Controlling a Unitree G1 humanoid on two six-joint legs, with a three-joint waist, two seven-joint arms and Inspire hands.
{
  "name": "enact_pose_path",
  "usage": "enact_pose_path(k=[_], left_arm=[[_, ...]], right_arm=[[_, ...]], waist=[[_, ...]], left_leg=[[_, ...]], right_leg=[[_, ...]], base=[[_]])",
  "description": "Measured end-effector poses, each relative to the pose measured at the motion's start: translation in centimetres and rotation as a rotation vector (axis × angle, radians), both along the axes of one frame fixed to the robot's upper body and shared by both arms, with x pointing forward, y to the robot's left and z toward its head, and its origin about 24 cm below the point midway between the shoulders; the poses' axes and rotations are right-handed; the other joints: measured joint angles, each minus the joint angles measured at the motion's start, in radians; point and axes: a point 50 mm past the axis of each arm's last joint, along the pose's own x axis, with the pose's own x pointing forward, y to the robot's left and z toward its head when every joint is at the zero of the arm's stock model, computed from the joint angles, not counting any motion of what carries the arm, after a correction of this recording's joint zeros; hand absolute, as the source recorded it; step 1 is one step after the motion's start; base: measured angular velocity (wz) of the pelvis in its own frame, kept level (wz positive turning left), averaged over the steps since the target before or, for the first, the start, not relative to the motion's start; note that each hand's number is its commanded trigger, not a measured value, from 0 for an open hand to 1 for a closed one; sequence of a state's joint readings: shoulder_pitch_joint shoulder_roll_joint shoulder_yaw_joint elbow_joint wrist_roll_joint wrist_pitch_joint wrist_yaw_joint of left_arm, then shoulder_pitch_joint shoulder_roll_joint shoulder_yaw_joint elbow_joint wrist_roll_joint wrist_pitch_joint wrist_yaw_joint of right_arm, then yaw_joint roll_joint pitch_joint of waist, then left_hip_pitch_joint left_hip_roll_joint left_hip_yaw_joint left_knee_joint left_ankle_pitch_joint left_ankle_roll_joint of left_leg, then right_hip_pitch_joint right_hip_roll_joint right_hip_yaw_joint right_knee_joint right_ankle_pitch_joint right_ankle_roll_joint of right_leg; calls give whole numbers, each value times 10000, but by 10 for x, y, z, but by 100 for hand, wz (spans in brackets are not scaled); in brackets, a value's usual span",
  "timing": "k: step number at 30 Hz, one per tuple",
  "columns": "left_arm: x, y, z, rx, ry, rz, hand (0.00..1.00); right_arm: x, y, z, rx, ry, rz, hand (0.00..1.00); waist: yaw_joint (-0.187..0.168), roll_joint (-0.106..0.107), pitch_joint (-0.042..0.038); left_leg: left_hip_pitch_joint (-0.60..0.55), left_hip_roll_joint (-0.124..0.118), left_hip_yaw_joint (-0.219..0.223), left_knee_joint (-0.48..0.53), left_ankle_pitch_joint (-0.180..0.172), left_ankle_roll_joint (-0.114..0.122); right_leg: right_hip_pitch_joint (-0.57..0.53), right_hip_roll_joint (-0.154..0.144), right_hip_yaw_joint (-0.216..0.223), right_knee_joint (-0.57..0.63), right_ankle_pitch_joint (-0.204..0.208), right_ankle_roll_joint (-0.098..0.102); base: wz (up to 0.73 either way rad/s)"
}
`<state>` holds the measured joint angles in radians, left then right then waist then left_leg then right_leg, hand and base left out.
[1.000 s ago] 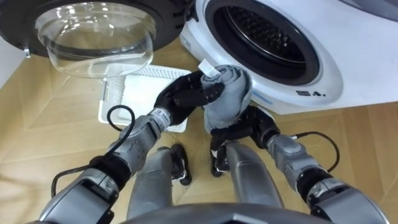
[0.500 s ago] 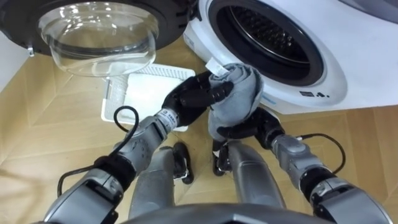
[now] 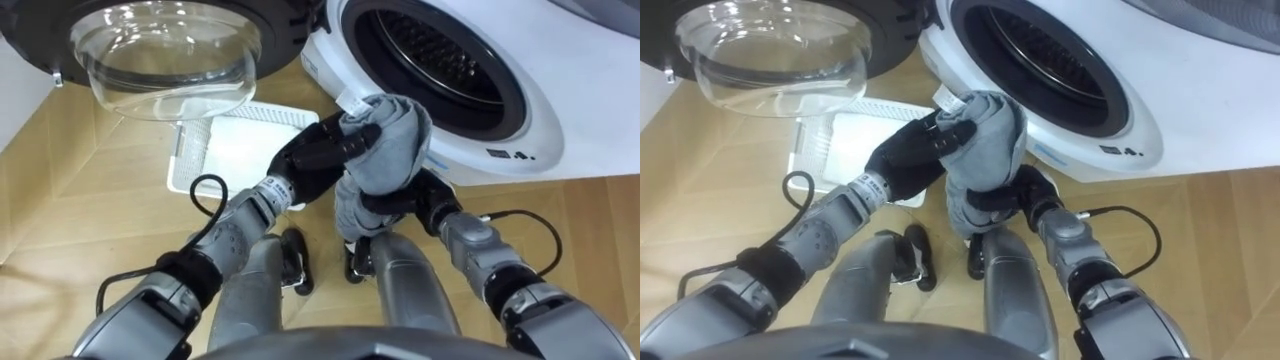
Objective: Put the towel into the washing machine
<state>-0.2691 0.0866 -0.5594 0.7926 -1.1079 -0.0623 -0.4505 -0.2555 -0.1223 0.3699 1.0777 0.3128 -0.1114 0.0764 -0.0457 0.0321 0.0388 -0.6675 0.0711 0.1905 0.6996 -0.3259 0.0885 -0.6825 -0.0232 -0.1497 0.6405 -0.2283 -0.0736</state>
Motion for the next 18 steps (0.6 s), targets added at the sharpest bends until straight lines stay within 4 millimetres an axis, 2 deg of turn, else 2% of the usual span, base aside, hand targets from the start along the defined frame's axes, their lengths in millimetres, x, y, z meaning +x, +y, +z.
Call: enact_pose_path(k=[4,9,18], left_arm=[[2,3,3,-149,-136,224,0],[7,10,6,160,-466,424,0],[3,40,-3,2173,-398,1501,0]], right_arm=[[-2,0,-2,-83,65,-87,100],[-3,-6,-2,-131,92,-445,100],[-9,-17,-7,521,581,-1543,100]], waist=[[26,-17,-10],[207,-17,-12],[678,-29,-5]], left_leg=[[153,-110,23,-237,102,-29],[178,-120,35,-438,209,-56],[150,-181,-45,-584,294,-59]], right_leg=[[62,-47,70,-48,1,2],[80,-40,51,-227,82,-24],[98,-103,-67,-333,99,-36]], base=[[1],[0],[4]])
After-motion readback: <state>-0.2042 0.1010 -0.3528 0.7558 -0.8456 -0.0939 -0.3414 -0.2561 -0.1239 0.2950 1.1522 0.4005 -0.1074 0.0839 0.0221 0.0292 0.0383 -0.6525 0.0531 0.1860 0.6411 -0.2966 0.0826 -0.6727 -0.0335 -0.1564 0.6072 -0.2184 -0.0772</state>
